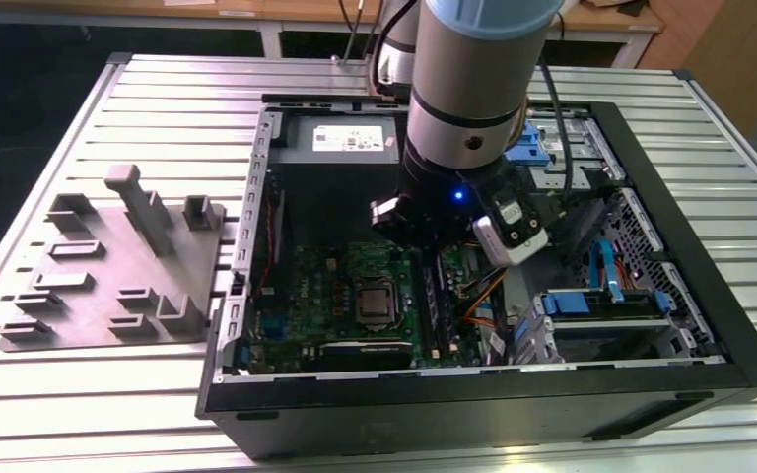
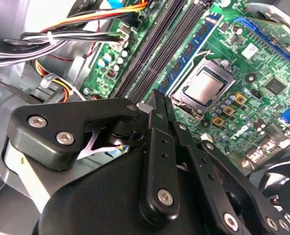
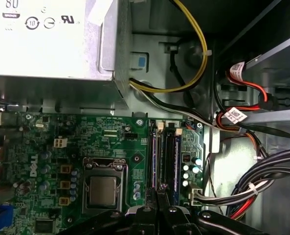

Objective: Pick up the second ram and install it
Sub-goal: 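Insert the second ram into the second slot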

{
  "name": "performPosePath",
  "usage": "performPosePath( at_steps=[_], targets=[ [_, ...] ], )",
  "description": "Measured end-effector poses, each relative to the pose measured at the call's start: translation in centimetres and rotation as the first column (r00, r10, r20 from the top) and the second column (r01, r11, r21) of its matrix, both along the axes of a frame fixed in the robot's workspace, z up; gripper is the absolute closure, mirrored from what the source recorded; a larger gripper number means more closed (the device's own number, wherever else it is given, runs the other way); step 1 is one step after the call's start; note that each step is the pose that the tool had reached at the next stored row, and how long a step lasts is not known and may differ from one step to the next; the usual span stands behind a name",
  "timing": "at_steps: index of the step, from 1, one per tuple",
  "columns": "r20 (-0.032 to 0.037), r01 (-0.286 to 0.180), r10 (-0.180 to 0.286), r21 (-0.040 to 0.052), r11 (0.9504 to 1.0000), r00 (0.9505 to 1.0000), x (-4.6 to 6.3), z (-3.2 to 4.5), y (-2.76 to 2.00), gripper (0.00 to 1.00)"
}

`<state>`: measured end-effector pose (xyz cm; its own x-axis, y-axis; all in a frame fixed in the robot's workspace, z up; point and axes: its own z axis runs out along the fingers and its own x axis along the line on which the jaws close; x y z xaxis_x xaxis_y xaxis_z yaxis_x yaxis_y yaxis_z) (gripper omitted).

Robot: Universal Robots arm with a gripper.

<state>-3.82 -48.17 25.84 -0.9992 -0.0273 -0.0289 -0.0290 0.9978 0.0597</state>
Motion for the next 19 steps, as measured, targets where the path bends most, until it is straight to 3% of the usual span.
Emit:
performPosePath(
  at_steps=[9, 19],
  targets=[
    [-0.0001, 0.000, 0.000, 0.0018, 1.0000, 1.0000, 0.4, -0.59, -0.01, 0.88],
    [-0.0001, 0.002, -0.002, 0.0018, 1.0000, 1.0000, 0.6, -1.74, -0.02, 0.88]
  ],
)
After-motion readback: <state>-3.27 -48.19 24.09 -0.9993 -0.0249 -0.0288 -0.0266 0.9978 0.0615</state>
